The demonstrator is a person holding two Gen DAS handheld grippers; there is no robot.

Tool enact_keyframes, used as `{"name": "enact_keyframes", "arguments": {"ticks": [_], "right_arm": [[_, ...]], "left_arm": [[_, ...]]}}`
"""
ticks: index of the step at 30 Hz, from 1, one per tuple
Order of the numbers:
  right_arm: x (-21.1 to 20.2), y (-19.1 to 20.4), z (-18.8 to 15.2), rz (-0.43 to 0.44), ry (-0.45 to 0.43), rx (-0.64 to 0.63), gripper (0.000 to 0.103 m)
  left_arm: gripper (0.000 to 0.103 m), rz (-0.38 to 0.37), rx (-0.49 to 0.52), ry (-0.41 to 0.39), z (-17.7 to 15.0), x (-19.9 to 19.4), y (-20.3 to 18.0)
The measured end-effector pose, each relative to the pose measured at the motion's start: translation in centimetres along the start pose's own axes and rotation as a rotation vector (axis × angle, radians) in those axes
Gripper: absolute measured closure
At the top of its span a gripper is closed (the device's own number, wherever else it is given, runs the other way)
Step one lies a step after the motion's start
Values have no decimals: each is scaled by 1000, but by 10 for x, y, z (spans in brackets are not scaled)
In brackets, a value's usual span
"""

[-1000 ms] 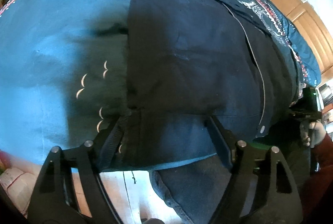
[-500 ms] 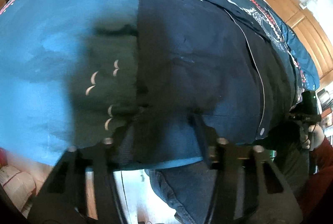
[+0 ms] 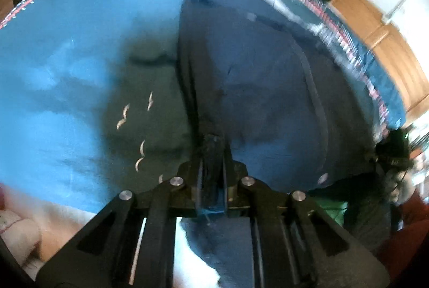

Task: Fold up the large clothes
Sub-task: 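Lift the grasped edge with both grippers and fold it toward the collar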

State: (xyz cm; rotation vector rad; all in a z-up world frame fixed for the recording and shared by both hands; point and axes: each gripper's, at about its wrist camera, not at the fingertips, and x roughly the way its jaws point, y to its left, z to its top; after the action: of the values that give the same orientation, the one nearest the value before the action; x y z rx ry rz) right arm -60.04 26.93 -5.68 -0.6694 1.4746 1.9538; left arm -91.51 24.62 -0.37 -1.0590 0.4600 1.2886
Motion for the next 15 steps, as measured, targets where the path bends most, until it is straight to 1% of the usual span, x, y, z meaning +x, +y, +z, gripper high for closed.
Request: {"name": "enact_keyframes", "arguments": {"ticks": [3,4,7,8,11,15], "right_arm": [[-33,6,6,103,-81,40,85],[-41,7,8,124,-99,48,88],[-62,6,17,191,-161,86,89],[-66,5,19,200,-174,93,90],[-72,14,22,207,-208,88,90],[-78,21,25,195,-229,63,90]], "left_arm": [[93,-113,-79,-74,11,-26,1],[93,-164,-118,-107,17,-34,3],[93,-243,-182,-150,28,-44,7],[93,-268,-202,-161,32,-46,7],[93,-307,-235,-187,41,-47,8],[93,-319,-246,-212,50,-50,3]]}}
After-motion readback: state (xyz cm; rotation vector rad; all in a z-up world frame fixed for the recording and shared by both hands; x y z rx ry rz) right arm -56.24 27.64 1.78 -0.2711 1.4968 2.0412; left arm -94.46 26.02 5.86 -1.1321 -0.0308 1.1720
